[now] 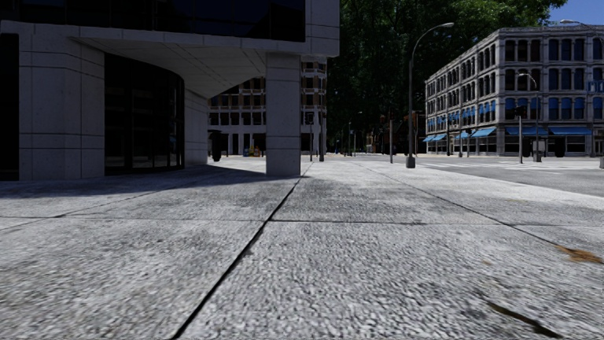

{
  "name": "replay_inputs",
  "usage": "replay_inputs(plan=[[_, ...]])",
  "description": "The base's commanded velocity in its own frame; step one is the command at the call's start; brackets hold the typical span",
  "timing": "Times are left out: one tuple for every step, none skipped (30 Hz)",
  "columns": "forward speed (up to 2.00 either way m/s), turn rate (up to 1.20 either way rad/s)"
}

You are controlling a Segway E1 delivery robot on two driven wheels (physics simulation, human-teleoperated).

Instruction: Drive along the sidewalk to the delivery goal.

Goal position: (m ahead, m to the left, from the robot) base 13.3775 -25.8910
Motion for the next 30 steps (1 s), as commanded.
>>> replay_inputs(plan=[[2.0,0.0],[2.0,0.0],[2.0,0.0],[2.0,0.0],[2.0,0.0],[2.0,0.0],[2.0,0.0],[2.0,0.0],[2.0,0.0],[2.0,0.0],[2.0,0.0],[2.0,0.0],[2.0,0.0],[2.0,0.0],[2.0,0.0],[2.0,0.0],[2.0,0.0],[2.0,0.0],[2.0,0.0],[2.0,0.0],[2.0,0.0],[2.0,0.0],[2.0,0.0],[2.0,0.0],[2.0,0.0],[2.0,0.0],[2.0,0.0],[2.0,0.0],[2.0,0.0],[2.0,0.0]])
